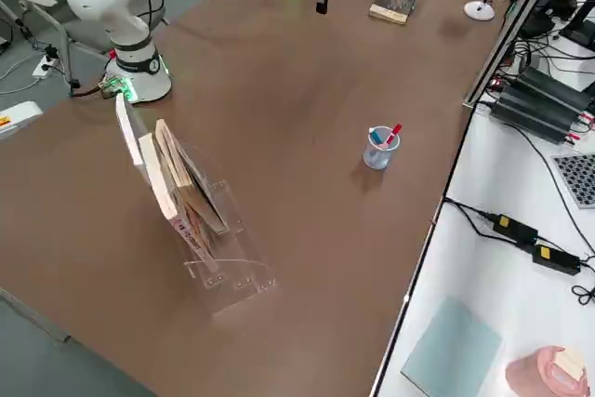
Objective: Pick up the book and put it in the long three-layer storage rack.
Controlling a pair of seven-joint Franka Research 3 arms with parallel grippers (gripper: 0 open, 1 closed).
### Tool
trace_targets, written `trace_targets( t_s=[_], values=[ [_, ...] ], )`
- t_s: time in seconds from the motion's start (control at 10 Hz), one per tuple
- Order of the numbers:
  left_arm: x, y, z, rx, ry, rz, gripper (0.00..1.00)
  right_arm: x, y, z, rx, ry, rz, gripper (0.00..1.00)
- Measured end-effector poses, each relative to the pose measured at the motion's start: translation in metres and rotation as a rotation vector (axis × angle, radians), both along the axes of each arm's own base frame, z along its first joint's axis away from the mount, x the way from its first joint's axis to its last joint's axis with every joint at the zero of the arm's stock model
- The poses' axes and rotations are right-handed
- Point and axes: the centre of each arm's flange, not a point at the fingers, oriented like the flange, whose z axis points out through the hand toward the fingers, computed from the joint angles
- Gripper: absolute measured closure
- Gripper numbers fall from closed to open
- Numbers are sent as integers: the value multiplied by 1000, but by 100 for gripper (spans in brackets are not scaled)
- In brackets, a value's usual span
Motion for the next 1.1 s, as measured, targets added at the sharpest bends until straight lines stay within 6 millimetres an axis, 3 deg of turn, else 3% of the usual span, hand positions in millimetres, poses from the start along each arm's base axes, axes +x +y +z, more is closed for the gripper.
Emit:
trace_targets(
  t_s=[0.3,0.7,1.1],
  values=[
    [-2,10,-32,-76,-20,-12,2,0,-1,0,0,0,-2,0],
    [-1,7,-74,-162,-41,-35,3,0,-2,0,0,0,-4,0],
    [1,24,-97,-190,-69,-48,7,0,-4,0,0,0,-7,0]
  ],
)
